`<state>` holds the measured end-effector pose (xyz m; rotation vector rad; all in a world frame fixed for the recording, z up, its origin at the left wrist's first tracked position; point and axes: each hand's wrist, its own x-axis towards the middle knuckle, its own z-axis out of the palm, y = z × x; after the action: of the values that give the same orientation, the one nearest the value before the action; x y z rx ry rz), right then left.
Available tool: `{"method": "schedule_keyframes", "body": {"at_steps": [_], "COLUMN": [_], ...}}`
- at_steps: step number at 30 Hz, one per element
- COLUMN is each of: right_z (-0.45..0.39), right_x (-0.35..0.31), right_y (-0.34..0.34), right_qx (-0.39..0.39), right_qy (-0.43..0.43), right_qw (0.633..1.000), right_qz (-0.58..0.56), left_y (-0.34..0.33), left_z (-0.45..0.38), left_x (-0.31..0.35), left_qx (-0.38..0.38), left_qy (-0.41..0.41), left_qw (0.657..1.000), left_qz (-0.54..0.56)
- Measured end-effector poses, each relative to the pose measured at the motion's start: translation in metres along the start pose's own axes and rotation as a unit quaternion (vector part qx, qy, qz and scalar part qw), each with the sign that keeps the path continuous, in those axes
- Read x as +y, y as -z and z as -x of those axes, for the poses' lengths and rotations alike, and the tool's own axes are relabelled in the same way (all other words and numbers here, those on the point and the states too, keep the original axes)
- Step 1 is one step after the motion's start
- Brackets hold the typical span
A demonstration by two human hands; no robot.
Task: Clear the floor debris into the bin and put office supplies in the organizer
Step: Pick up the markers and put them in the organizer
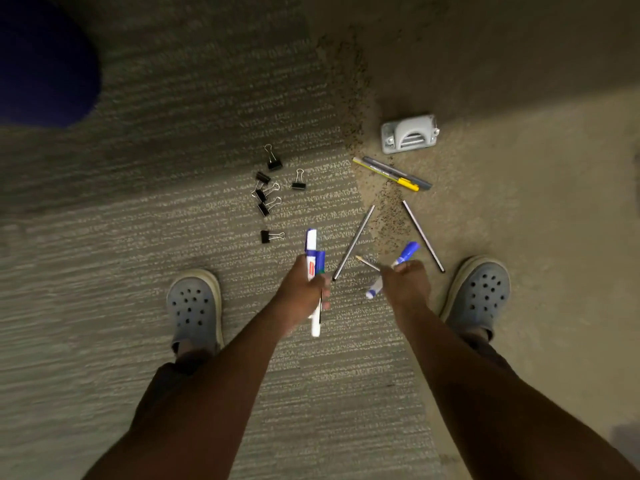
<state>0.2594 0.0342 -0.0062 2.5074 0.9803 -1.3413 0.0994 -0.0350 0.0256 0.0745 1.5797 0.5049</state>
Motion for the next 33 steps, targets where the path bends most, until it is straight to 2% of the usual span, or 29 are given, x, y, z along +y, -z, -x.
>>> {"method": "schedule_keyframes", "body": {"at_steps": [2, 5, 8, 11, 18, 22, 27, 33], "right_z": [0.034, 0.089, 0.148, 0.209, 0.367, 0.471, 0.584, 0.668], "right_x": [-0.007, -0.025, -0.052, -0.080, -0.164, -0.204, -0.251, -0.317], "right_y": [0.017, 0.044, 0.074, 0.108, 0.179, 0.198, 0.202, 0.216], "right_qx": [-0.038, -0.118, -0.191, -0.216, -0.258, -0.310, -0.307, -0.278], "right_qy": [0.084, 0.187, 0.240, 0.270, 0.280, 0.252, 0.259, 0.336], "right_qw": [0.996, 0.974, 0.950, 0.937, 0.925, 0.908, 0.897, 0.878], "right_qz": [0.012, 0.045, 0.060, 0.048, -0.024, -0.126, -0.186, -0.198], "left_y": [0.003, 0.011, 0.026, 0.049, 0.107, 0.146, 0.225, 0.306], "left_z": [0.037, 0.093, 0.146, 0.200, 0.345, 0.428, 0.513, 0.586], "left_x": [0.017, 0.042, 0.071, 0.104, 0.183, 0.221, 0.257, 0.306], "left_qx": [-0.034, -0.083, -0.117, -0.135, -0.166, -0.197, -0.219, -0.173], "left_qy": [0.017, 0.019, 0.002, -0.027, -0.078, -0.100, -0.138, -0.201], "left_qw": [0.993, 0.969, 0.941, 0.920, 0.905, 0.897, 0.900, 0.914], "left_qz": [0.116, 0.232, 0.317, 0.366, 0.384, 0.382, 0.350, 0.308]}}
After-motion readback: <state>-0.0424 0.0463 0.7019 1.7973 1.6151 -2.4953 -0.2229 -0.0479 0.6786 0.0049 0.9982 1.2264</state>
